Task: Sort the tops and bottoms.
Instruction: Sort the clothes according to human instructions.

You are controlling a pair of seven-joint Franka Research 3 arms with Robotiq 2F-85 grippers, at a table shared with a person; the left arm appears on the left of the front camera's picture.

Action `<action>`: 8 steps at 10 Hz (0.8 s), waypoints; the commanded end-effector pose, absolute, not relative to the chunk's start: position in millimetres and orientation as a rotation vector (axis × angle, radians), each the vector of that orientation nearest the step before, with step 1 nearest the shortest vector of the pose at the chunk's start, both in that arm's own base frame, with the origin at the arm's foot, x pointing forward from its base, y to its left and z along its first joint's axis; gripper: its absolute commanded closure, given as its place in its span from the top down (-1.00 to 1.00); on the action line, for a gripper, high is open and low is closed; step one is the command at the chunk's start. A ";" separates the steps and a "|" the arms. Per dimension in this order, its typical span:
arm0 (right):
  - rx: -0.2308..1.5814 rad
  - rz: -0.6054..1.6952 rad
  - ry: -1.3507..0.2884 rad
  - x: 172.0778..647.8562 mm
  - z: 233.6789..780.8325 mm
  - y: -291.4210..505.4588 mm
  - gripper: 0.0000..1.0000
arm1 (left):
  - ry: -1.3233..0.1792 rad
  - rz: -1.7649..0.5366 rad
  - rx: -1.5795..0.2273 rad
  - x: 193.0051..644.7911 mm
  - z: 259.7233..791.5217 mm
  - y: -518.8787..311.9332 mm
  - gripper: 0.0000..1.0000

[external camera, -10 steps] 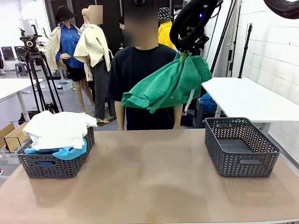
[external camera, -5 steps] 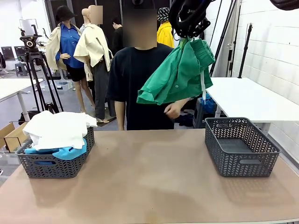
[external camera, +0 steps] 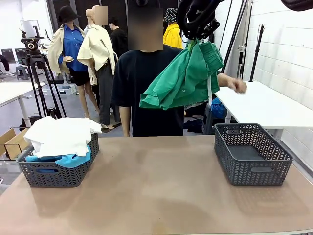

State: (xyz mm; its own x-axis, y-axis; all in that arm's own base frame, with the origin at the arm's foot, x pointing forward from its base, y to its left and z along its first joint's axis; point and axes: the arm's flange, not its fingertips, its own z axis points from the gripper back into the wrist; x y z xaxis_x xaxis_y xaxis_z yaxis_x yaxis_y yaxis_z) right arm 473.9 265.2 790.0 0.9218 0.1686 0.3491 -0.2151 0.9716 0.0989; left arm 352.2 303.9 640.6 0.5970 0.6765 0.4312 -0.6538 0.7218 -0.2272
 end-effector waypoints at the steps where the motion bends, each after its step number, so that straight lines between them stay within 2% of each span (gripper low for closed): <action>1: 0.137 0.195 -0.348 473.0 789.5 264.1 -1.00 | -0.520 0.770 -0.042 351.2 640.7 304.2 1.00; 8: 0.137 0.195 -0.348 473.0 789.5 264.1 -1.00 | -0.520 0.770 -0.042 351.2 640.7 304.2 1.00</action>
